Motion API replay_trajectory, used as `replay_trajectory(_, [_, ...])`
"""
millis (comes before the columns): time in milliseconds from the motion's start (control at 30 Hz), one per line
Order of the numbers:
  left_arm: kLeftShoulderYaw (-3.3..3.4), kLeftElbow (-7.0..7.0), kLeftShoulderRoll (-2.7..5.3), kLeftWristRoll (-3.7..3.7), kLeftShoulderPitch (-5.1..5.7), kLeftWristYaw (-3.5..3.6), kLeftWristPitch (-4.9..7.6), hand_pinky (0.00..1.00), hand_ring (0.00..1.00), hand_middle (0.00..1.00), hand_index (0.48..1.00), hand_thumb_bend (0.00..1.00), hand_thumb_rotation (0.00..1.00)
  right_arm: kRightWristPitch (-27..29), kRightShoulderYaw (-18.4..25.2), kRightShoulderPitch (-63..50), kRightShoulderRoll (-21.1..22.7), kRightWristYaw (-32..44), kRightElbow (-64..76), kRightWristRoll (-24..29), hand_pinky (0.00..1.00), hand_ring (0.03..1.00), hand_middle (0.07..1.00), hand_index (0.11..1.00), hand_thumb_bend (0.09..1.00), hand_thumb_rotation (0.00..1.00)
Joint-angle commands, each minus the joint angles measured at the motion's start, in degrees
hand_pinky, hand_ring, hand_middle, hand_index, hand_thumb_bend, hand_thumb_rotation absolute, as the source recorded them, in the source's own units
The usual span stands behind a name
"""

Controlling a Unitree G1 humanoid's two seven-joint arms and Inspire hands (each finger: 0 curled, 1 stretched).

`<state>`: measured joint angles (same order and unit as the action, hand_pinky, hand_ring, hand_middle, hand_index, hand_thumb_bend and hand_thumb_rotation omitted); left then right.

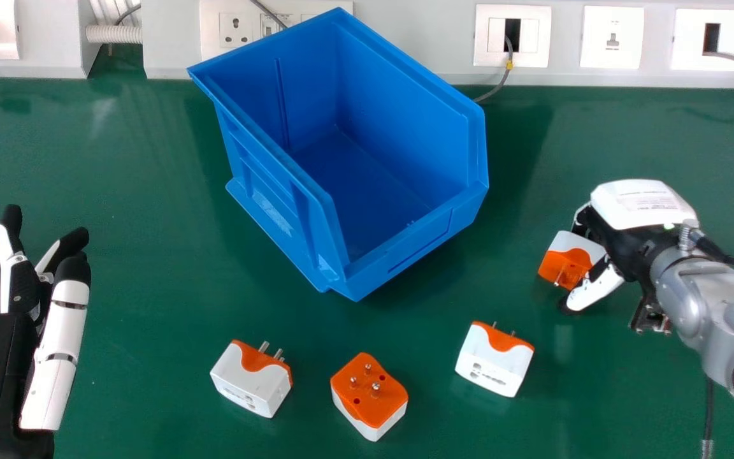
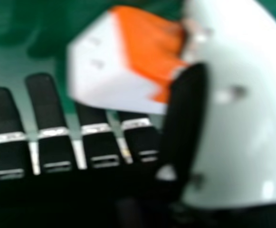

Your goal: Pick all objects and put in blue box

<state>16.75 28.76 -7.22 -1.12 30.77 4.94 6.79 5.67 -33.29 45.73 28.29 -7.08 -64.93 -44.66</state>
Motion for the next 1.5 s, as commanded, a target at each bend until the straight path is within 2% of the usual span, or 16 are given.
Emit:
replay_trajectory(0, [-0.06,1.7,0.3,0.02,-0.02,-0.37,0.07,0.91,0.92,0.92,0.905,0.32,0.95,-1.5,-1.04,-2.55,0.96,-0.19,-1.07,-1.38,0.39,0.505,0.58,0.494,0.482,0.16])
replay_trajectory(167, [-0.3,1.65,0.45,0.19,-0.19,-0.45,-0.43,0.93,0.93,0.93,0.908,0.26,0.95,-2.58,-0.18,-3.02,0.69,-0.45,-0.55,-0.16,0.41,0.522,0.586,0.493,0.483,0.17])
replay_trajectory(267, [-0.49,1.88,0.61,0.61,-0.23,-0.66,-0.72,0.94,0.93,0.93,0.912,0.25,0.95,-1.93,0.61,-3.58,0.77,-1.34,0.0,1.02,0.43,0.542,0.603,0.493,0.481,0.16])
replay_trajectory(433, [-0.61,1.12,0.54,1.1,-0.92,-0.57,-0.24,0.9,0.92,0.92,0.906,0.26,0.95,-1.26,2.52,-4.52,0.59,-2.9,0.75,3.02,0.44,0.552,0.62,0.493,0.48,0.15])
replay_trajectory(500, [-0.73,1.04,0.58,1.38,-0.89,-0.55,-0.33,0.9,0.92,0.93,0.908,0.26,0.96,-1.05,2.98,-4.89,0.77,-3.38,1.3,3.59,0.44,0.552,0.621,0.493,0.478,0.15])
replay_trajectory(633, [-0.89,0.86,0.87,1.4,-0.83,-0.59,-0.38,0.91,0.93,0.93,0.908,0.27,0.96,-1.06,4.73,-5.93,1.07,-3.71,2.97,4.98,0.44,0.552,0.618,0.493,0.477,0.15])
replay_trajectory(733, [-1.04,0.87,1.09,2.09,-0.6,-0.79,-0.19,0.91,0.93,0.93,0.912,0.3,0.96,0.31,6.76,-7.58,2.08,-3.89,5.64,6.68,0.44,0.55,0.616,0.493,0.477,0.15])
replay_trajectory(867, [-0.96,0.45,1.3,1.47,-0.62,-0.65,-0.01,0.93,0.94,0.93,0.917,0.28,0.97,0.07,10.46,-12.77,4.79,-2.28,16.01,8.95,0.44,0.543,0.604,0.492,0.478,0.15])
replay_trajectory(933, [-0.99,0.21,1.47,1.44,-0.74,-0.76,0.1,0.94,0.94,0.93,0.917,0.26,0.98,-0.87,12.53,-16.37,6.12,-2.0,22.68,9.46,0.42,0.528,0.59,0.492,0.478,0.15])
replay_trajectory(967, [-0.98,0.09,1.51,1.52,-0.81,-0.82,0.18,0.94,0.94,0.93,0.918,0.25,0.99,-0.74,13.86,-18.53,6.71,-2.43,26.21,9.82,0.38,0.482,0.552,0.491,0.48,0.15])
replay_trajectory(1100, [-0.81,-0.8,1.57,1.98,-1.19,-1.12,1.07,0.93,0.93,0.93,0.915,0.27,1.0,-1.46,18.91,-26.82,7.69,-3.75,39.93,10.21,0.15,0.201,0.271,0.473,0.484,0.14])
replay_trajectory(1200, [-0.83,-0.84,1.6,1.64,-1.28,-1.2,0.98,0.92,0.93,0.93,0.912,0.27,1.0,-1.65,21.95,-31.91,7.28,-4.13,48.83,9.99,0.08,0.113,0.163,0.47,0.486,0.14])
replay_trajectory(1333, [-0.94,-1.06,1.71,1.74,-1.42,-1.5,1.11,0.91,0.93,0.92,0.91,0.25,0.99,-3.3,24.77,-36.38,5.39,-2.55,59.99,9.86,0.05,0.081,0.124,0.469,0.486,0.14])
replay_trajectory(1467, [-1.18,-1.29,1.84,1.78,-1.36,-1.56,1.43,0.92,0.93,0.92,0.91,0.26,0.98,-4.82,25.59,-38.4,3.2,-0.09,68.58,9.9,0.05,0.081,0.125,0.47,0.485,0.14])
